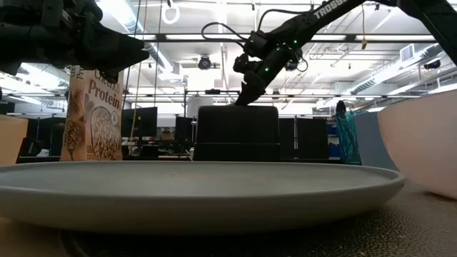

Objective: Arrange a breakfast setting
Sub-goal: Put the toasted bread on the blue plate

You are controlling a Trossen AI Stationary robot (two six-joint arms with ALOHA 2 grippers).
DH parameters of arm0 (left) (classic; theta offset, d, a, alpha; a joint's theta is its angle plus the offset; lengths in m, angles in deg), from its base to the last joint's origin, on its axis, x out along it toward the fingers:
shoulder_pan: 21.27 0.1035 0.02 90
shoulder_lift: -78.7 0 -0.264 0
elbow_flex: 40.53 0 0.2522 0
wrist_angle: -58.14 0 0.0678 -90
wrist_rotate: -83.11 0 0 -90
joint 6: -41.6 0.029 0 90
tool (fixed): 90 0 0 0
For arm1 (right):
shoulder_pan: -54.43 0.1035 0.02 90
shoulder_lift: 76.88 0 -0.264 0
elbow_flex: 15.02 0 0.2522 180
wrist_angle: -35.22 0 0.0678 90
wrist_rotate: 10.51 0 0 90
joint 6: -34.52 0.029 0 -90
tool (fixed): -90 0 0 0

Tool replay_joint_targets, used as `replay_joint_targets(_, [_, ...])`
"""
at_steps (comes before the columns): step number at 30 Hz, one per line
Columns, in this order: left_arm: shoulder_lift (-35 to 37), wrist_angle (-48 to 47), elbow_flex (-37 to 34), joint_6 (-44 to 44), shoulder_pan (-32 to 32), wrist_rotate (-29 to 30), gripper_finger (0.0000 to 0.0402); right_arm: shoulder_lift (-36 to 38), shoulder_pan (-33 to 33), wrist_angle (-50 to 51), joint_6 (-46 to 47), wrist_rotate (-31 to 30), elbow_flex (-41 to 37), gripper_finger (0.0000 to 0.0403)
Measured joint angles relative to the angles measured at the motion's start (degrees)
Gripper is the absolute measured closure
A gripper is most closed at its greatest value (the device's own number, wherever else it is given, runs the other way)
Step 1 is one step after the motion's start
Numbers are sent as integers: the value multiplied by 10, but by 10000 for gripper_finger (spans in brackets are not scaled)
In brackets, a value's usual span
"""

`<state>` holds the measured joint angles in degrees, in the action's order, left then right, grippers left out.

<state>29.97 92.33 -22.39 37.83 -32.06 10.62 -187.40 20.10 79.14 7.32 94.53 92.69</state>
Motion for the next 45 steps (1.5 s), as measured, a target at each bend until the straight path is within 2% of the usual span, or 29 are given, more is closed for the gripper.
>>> replay_joint_targets(10, [0, 0, 0, 0, 0, 0, 246, 0, 0, 14, 2, -3, 13, 328])
replay_joint_targets(21, [0, 0, 0, -1, 0, 0, 246, 1, 1, 80, 2, -4, 101, 328])
replay_joint_targets(28, [0, 0, 0, -1, 0, 0, 246, 1, 10, 156, 0, 0, 191, 328])
replay_joint_targets(36, [0, 1, 0, -1, 0, 0, 246, 2, 47, 243, 22, 89, 269, 328])
replay_joint_targets(45, [0, 2, 0, -14, 0, 0, 246, 2, 115, 306, 32, 185, 243, 328])
